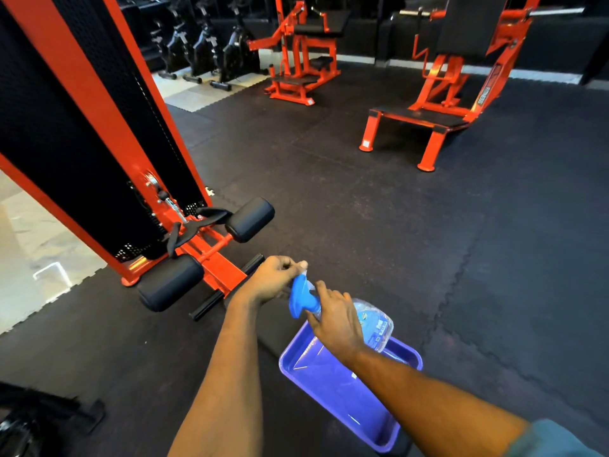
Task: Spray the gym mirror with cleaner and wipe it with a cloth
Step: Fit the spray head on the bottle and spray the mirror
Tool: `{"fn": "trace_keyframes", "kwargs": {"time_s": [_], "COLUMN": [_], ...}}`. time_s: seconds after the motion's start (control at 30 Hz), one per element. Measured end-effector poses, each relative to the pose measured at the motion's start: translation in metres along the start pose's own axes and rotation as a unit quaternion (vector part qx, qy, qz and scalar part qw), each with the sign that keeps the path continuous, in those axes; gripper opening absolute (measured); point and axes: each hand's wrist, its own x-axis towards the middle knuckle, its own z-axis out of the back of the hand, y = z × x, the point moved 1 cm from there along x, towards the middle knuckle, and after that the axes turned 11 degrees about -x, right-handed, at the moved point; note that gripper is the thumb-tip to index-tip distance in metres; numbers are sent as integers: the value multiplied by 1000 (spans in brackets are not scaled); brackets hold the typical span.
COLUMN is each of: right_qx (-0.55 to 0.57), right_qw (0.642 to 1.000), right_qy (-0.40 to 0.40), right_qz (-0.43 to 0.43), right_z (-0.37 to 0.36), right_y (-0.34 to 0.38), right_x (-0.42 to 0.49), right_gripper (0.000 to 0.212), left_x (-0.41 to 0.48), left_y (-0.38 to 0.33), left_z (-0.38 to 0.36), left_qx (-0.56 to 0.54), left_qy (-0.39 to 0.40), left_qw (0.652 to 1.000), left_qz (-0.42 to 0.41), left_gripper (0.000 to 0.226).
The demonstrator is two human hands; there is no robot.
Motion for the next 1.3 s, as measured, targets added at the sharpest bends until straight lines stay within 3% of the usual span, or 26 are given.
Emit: {"fn": "trace_keyframes", "kwargs": {"time_s": [0.1,0.27,0.43,0.57,0.63,0.77,0.97,1.3], "right_qx": [15,17,-5,-20,-16,-11,0,11], "right_qw": [1000,1000,1000,1000,1000,1000,1000,1000], "right_qy": [0,14,7,12,6,6,6,6], "right_qz": [2,12,22,12,5,-10,-8,-18], "right_z": [6,4,1,0,-1,-1,-6,-10], "right_y": [-4,-7,-8,-5,-5,-8,-7,-7], "right_x": [0,-6,-6,-5,-4,-4,-3,-3], "right_gripper": [53,59,59,60,59,58,53,51], "left_x": [-3,-3,3,4,5,3,4,6], "left_y": [0,3,10,8,8,8,18,20], "left_z": [-1,1,3,-5,-8,-8,-6,-7], "left_qx": [-36,-43,7,121,118,29,128,90], "left_qy": [43,50,-11,-124,-145,-96,-69,-62], "left_qw": [998,998,1000,982,979,994,985,992], "left_qz": [10,14,-8,-69,-79,-51,-91,-55], "left_gripper": [16,15,20,34,39,28,25,28]}}
